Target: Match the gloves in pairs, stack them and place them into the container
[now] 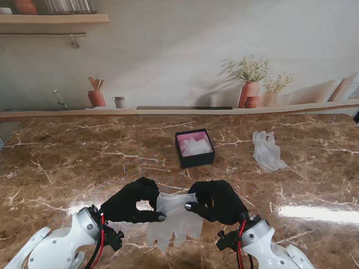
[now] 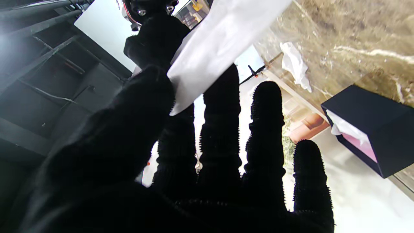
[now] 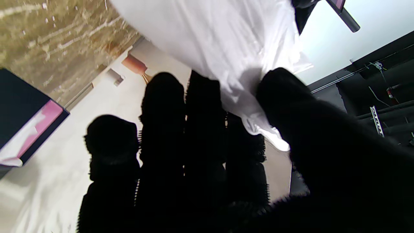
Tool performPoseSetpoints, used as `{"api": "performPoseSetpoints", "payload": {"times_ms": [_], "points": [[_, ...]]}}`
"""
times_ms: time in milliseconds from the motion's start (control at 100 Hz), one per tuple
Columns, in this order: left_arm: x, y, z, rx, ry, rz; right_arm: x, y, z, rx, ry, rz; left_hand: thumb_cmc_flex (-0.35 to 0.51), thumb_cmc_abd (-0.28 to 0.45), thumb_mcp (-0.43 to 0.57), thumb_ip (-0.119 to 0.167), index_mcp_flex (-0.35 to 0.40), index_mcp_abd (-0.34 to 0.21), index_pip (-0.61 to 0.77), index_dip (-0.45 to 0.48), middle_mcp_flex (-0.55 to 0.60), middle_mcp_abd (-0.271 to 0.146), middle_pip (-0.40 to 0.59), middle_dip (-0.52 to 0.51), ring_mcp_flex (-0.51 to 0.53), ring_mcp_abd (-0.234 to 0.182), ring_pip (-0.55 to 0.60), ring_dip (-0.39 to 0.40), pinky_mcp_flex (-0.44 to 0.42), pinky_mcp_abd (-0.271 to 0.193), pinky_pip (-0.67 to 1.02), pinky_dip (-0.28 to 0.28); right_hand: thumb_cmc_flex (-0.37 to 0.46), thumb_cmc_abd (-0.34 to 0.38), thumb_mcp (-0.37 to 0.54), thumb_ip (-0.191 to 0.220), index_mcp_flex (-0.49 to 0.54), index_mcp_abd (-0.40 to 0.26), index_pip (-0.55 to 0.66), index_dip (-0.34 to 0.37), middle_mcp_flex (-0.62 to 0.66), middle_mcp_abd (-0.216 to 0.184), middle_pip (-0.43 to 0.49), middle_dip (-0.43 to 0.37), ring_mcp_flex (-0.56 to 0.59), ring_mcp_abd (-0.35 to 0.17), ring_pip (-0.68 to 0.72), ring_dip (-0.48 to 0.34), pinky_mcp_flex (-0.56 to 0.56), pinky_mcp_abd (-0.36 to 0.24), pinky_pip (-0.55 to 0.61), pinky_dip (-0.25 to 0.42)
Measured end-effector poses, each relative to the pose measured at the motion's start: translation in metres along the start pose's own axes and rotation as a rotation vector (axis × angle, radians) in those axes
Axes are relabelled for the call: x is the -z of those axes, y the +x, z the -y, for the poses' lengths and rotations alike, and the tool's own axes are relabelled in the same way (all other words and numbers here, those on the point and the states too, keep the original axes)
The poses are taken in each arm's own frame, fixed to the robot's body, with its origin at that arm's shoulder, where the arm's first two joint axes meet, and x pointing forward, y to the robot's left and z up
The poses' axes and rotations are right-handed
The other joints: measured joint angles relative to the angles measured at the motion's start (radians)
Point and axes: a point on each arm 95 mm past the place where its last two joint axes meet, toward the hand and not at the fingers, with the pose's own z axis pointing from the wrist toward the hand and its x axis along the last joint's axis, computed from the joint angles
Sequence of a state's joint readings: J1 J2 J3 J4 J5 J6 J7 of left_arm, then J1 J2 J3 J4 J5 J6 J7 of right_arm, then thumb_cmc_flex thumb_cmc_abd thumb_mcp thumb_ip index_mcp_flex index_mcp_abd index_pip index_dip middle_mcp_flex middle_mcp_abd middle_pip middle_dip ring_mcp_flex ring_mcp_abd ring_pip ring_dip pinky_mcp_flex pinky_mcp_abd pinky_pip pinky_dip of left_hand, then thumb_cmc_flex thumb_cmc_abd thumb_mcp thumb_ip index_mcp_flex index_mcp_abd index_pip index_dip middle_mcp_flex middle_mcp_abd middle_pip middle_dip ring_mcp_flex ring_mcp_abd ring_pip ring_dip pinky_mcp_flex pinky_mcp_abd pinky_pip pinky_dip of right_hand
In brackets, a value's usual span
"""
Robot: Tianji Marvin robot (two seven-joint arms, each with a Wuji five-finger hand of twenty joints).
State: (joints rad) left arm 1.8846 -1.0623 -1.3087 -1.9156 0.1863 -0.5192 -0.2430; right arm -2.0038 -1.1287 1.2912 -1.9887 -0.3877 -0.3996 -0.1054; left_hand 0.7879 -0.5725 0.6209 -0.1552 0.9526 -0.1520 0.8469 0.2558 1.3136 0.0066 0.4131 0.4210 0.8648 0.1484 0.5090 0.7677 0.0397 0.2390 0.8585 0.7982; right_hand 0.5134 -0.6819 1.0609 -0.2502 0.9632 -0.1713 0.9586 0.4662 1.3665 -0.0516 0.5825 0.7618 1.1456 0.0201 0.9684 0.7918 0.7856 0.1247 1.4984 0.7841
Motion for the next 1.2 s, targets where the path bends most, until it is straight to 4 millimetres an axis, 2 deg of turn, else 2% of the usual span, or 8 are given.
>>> {"api": "performPoseSetpoints", "payload": {"times_ms": [250, 470, 610, 760, 1010, 1200], "points": [[0.013, 0.0, -0.011, 0.03, -0.101, 0.015, 0.016, 0.003, 0.009, -0.036, 0.107, 0.036, 0.021, 0.021, -0.002, -0.006, -0.016, 0.031, 0.0, 0.036, 0.0, 0.002, 0.0, -0.023, 0.0, 0.0, 0.0, -0.011, 0.0, 0.0, 0.0, -0.009, 0.003, 0.0, 0.0, 0.0, 0.007, 0.022, 0.001, -0.014, 0.019, 0.001, 0.0, -0.012, 0.032, 0.007, 0.004, 0.0, 0.03, 0.001, 0.023, -0.01], [0.012, -0.017, -0.021, 0.055, -0.149, 0.096, 0.015, -0.016, 0.02, -0.094, 0.18, 0.191, 0.031, 0.022, -0.002, -0.006, -0.016, 0.047, 0.0, 0.054, 0.0, 0.013, 0.006, -0.034, 0.0, 0.0, 0.0, -0.012, 0.0, 0.0, 0.0, -0.012, 0.008, 0.0, 0.0, 0.0, 0.007, 0.036, 0.01, -0.024, 0.022, 0.001, 0.0, -0.023, 0.032, 0.007, 0.004, 0.0, 0.03, 0.001, 0.024, -0.021], [0.006, -0.037, -0.024, 0.005, -0.172, 0.166, 0.003, -0.042, 0.028, -0.126, 0.178, 0.243, 0.032, 0.042, -0.002, -0.006, -0.032, 0.052, 0.0, 0.063, 0.0, 0.016, 0.007, -0.039, 0.0, 0.0, 0.0, -0.012, 0.0, 0.0, 0.0, -0.013, 0.01, 0.0, 0.0, 0.0, 0.007, 0.037, 0.01, -0.035, 0.023, 0.002, 0.0, -0.024, 0.032, 0.008, 0.004, 0.0, 0.03, 0.001, 0.025, -0.022], [-0.004, -0.054, -0.019, -0.038, -0.119, 0.235, -0.014, -0.066, 0.029, -0.058, 0.148, 0.284, 0.032, 0.042, -0.002, -0.006, -0.033, 0.052, 0.0, 0.065, 0.0, 0.019, 0.008, -0.044, -0.001, 0.001, 0.0, -0.012, -0.011, 0.0, 0.0, -0.013, 0.007, 0.0, 0.0, 0.0, 0.007, 0.038, 0.012, -0.044, 0.023, 0.003, 0.0, -0.024, 0.032, 0.009, 0.004, 0.0, 0.03, 0.001, 0.036, -0.023], [-0.024, -0.077, -0.01, -0.186, -0.005, 0.344, -0.046, -0.095, 0.029, -0.034, 0.099, 0.332, 0.032, 0.042, -0.002, -0.006, -0.033, 0.052, 0.0, 0.074, 0.0, 0.019, 0.019, -0.044, -0.001, 0.002, 0.0, -0.009, -0.012, 0.0, 0.009, -0.013, 0.008, -0.005, 0.0, 0.0, 0.007, 0.037, 0.022, -0.044, 0.023, 0.003, 0.0, -0.024, 0.032, 0.009, 0.005, 0.0, 0.03, 0.001, 0.036, -0.033], [-0.037, -0.092, -0.009, -0.228, -0.034, 0.405, -0.066, -0.119, 0.037, 0.036, 0.068, 0.402, 0.032, 0.042, -0.002, -0.006, -0.033, 0.052, 0.0, 0.074, 0.0, 0.019, 0.03, -0.044, -0.003, 0.002, 0.009, -0.008, -0.012, -0.007, 0.009, -0.013, 0.004, -0.006, 0.0, 0.0, 0.007, 0.038, 0.023, -0.044, 0.023, 0.003, 0.001, -0.024, 0.032, 0.009, 0.009, 0.0, 0.028, 0.001, 0.048, -0.033]]}}
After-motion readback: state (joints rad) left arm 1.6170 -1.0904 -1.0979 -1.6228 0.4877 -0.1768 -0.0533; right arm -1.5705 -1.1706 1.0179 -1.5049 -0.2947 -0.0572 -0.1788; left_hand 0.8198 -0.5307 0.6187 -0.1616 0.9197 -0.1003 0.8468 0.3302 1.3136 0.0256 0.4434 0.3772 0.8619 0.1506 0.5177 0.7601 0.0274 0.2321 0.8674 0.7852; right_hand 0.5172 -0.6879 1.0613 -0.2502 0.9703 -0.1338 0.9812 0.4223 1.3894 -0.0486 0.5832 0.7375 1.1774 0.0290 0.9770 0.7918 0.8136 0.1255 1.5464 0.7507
